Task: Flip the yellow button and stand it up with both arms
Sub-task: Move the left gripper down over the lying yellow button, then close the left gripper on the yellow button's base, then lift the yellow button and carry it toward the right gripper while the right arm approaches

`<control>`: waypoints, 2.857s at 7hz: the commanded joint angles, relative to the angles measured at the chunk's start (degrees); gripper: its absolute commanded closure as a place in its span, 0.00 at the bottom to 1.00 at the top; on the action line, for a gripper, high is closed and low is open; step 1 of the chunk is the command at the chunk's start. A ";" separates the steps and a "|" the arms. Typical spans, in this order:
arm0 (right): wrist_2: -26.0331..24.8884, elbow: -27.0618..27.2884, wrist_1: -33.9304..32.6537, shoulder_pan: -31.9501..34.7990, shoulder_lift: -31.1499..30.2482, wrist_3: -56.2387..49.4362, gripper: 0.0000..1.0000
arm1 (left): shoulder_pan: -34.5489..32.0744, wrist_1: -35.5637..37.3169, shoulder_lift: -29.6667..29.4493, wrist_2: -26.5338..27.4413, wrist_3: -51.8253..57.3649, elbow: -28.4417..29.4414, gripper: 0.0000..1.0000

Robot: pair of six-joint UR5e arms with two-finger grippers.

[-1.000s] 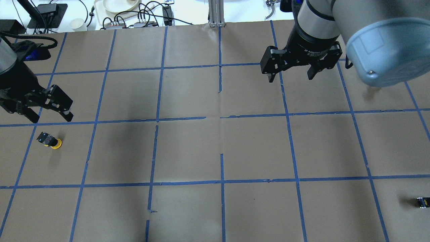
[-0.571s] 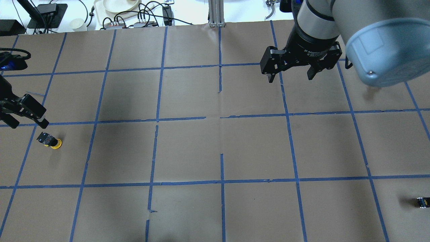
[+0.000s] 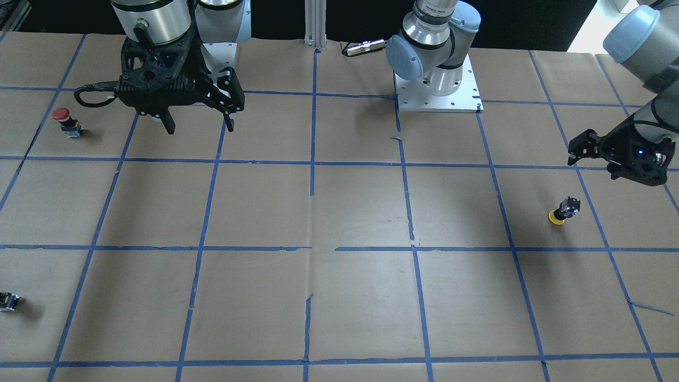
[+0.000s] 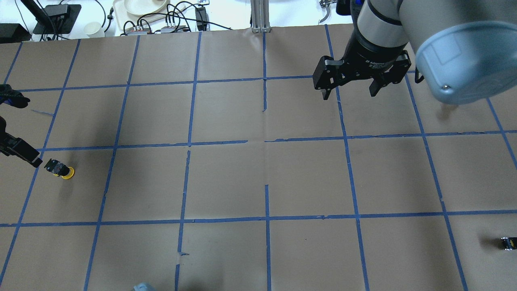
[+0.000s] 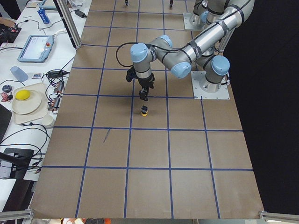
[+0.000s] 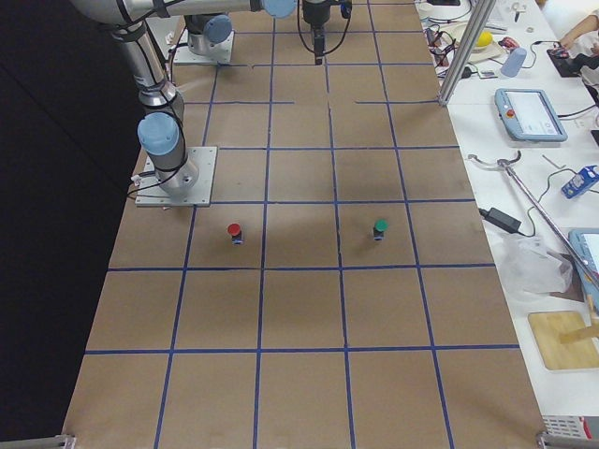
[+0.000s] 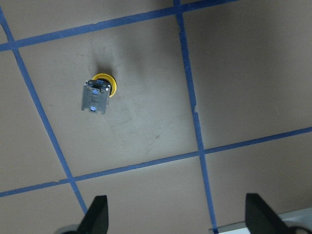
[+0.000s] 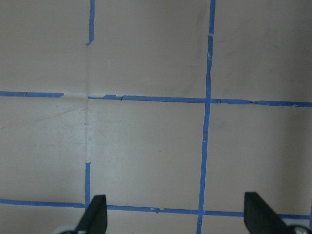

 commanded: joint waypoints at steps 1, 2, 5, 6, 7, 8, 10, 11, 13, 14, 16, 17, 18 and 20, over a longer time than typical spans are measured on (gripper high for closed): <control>0.00 -0.01 0.01 0.02 0.00 -0.01 0.00 | 0.66 8.39 -0.22 -0.03 2.22 -6.84 0.01; 0.00 -0.01 0.10 -0.07 0.00 -0.01 0.00 | 1.27 9.45 -1.36 -0.38 2.14 -6.94 0.01; 0.00 -0.01 0.10 -0.24 0.00 -0.01 0.00 | 1.37 17.89 -7.67 -0.47 2.40 -5.98 0.01; 0.00 -0.01 0.10 0.10 -0.09 0.08 0.00 | 1.37 17.81 -7.96 -0.64 2.40 -6.32 0.01; 0.00 -0.01 0.10 -0.07 0.00 -0.01 0.00 | 1.37 17.89 -8.66 -1.78 2.49 -6.59 0.01; 0.00 -0.01 -0.07 -0.07 0.00 -0.01 0.00 | 1.37 17.81 -8.92 -2.31 2.40 -6.59 0.09; 0.00 -0.01 0.19 0.02 0.00 -0.01 0.00 | 1.37 17.28 -9.19 -2.32 2.40 -6.59 0.30; 0.00 -0.01 0.19 -0.24 -0.09 -0.01 0.00 | 1.37 17.02 -9.28 -2.14 2.40 -6.59 0.59; 0.00 -0.01 0.19 -0.07 0.00 -0.01 0.00 | 1.37 16.58 -9.89 -1.61 1.61 -6.15 1.00; -0.09 -0.01 0.28 -0.07 -0.09 -0.01 0.00 | 1.37 16.49 -9.98 -1.79 1.43 -5.98 1.00; -0.09 -0.01 0.28 -0.24 -0.09 -0.01 0.00 | 0.76 14.83 -8.49 -2.14 -2.49 -4.32 1.00; 0.17 -0.10 -0.07 -0.51 0.00 0.08 0.00 | -1.60 8.21 -9.10 -5.88 -10.27 -0.91 1.00; 0.09 -0.27 0.01 -1.03 0.00 0.17 0.00 | -6.84 -2.82 -7.80 -7.83 -17.31 5.56 1.00; 2.36 -0.45 3.58 -8.02 -2.10 0.17 0.00 | -14.60 -27.42 -6.21 -17.35 -36.61 18.83 1.00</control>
